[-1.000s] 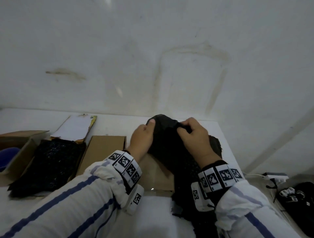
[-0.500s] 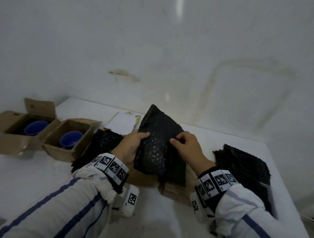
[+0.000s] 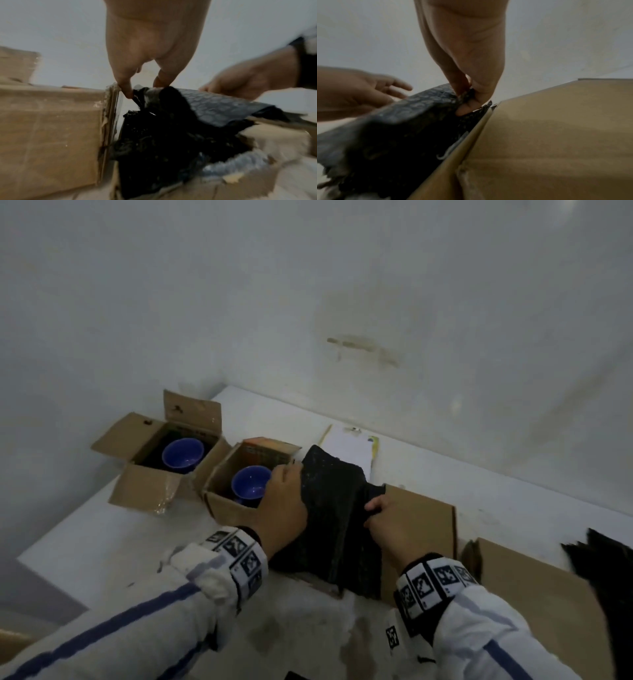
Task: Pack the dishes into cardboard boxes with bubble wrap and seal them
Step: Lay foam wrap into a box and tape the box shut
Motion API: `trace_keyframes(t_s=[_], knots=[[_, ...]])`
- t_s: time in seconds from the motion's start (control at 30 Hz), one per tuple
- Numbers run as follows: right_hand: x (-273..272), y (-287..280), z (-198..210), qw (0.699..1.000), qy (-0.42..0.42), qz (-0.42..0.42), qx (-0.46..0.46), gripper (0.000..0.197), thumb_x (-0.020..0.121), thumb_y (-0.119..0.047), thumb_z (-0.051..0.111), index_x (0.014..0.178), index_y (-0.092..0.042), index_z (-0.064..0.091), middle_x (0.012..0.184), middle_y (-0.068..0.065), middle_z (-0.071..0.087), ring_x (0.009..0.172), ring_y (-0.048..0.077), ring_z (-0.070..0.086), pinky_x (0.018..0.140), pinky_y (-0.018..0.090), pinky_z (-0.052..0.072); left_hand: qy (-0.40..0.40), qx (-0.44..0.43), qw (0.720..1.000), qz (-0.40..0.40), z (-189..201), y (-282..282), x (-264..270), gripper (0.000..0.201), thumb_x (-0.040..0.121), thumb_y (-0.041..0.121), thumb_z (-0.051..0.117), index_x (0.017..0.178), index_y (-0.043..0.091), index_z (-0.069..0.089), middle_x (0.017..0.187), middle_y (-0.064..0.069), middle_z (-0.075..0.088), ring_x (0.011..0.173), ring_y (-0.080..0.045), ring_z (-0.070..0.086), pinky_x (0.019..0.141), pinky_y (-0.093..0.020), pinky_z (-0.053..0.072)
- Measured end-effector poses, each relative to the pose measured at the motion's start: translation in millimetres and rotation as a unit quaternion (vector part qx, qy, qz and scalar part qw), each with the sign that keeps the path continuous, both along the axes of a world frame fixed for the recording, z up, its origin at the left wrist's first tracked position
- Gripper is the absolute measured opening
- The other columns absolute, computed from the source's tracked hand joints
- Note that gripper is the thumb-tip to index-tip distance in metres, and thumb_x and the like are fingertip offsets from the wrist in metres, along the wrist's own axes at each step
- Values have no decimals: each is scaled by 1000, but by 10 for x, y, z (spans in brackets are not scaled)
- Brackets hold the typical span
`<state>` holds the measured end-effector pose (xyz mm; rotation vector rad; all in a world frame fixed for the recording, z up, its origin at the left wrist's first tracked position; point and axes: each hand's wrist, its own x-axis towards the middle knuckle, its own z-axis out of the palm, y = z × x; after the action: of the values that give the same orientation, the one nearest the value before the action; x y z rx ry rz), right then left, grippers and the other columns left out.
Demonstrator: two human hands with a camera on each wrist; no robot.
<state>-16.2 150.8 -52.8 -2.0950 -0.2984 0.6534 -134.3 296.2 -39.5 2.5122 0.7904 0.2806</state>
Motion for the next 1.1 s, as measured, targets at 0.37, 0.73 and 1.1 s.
trace_keyframes(t_s=[0.37,0.73,1.1], knots=[[-35,305,-179,943,-193,132,-238,20,88,5,41,78,-12,39,66,0,38,59,15,37,45,18,20,138,81,966,-202,-128,118,206,65,88,18,48,147,14,21,158,-12,7,146,-29,2,120,-43,2],[-106,456,128,818,-266,350,-371,61,88,-30,55,141,-14,31,156,9,8,143,30,13,112,46,22,298,-63,934,-187,-391,108,371,72,84,31,62,141,12,22,152,-18,-30,140,-37,-28,118,-50,-5],[169,713,-75,769,-173,406,-463,126,66,-51,78,150,-8,-5,149,14,23,135,32,32,108,42,36,283,-89,943,-153,-490,163,422,118,75,52,68,149,13,-15,157,-14,-15,144,-32,-18,119,-46,-2]])
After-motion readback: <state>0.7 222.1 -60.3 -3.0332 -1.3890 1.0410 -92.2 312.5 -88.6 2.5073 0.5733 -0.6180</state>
